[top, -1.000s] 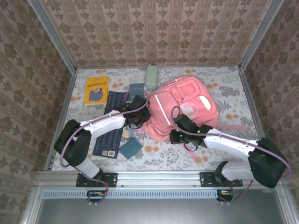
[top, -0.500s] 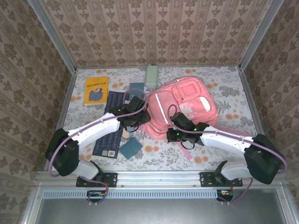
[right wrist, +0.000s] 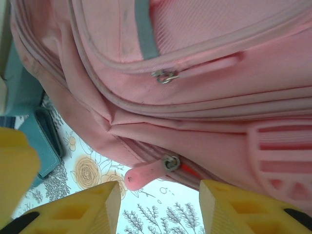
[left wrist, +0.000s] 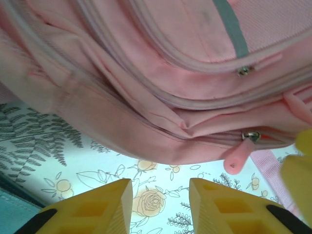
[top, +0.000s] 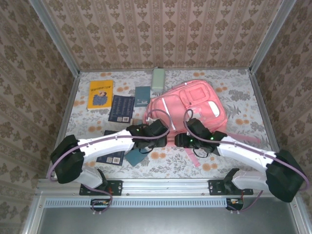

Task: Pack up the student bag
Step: Unzip the student bag at the center of the table.

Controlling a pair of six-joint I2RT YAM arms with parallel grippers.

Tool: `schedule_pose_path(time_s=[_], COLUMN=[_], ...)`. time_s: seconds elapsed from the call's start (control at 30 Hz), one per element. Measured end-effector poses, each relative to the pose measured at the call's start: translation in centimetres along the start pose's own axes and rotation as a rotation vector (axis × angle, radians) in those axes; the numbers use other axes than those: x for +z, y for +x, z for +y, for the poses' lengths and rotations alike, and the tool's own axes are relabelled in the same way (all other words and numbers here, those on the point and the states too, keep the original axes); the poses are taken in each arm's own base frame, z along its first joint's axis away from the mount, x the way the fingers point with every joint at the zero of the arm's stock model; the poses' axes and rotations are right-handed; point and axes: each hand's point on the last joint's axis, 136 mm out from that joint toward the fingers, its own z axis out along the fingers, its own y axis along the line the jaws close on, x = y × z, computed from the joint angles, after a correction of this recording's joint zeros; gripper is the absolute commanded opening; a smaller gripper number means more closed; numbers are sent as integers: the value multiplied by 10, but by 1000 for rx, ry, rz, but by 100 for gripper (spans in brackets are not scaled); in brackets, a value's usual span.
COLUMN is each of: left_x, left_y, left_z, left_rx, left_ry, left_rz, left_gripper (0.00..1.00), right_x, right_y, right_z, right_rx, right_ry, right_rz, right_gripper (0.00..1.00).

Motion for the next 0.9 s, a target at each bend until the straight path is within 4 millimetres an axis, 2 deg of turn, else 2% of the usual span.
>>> schedule_pose_path(time_s=[0.23, 0.37, 0.57, 0.73, 0.9], left_x=[13, 26, 47, 54, 58], left_y=[3, 1, 5, 9, 12], left_z=[-40, -58, -51, -48, -54], left_rx=[125, 188, 227, 269, 328], left_ry=[-9, 2, -9, 7, 14], left_rz=[-4, 12, 82, 135, 164], left_gripper=[31, 30, 30, 31, 34], right_x=[-43, -58, -62, -59, -55], right_y=[-14, -14, -8, -1, 5], right_z=[-32, -53, -59, -64, -68], right_rx=[91, 143, 158, 170, 183], right_ry=[7, 33, 45, 60, 70], right_rz=[-129, -168, -155, -136, -123], right_gripper=[46, 46, 46, 46, 46])
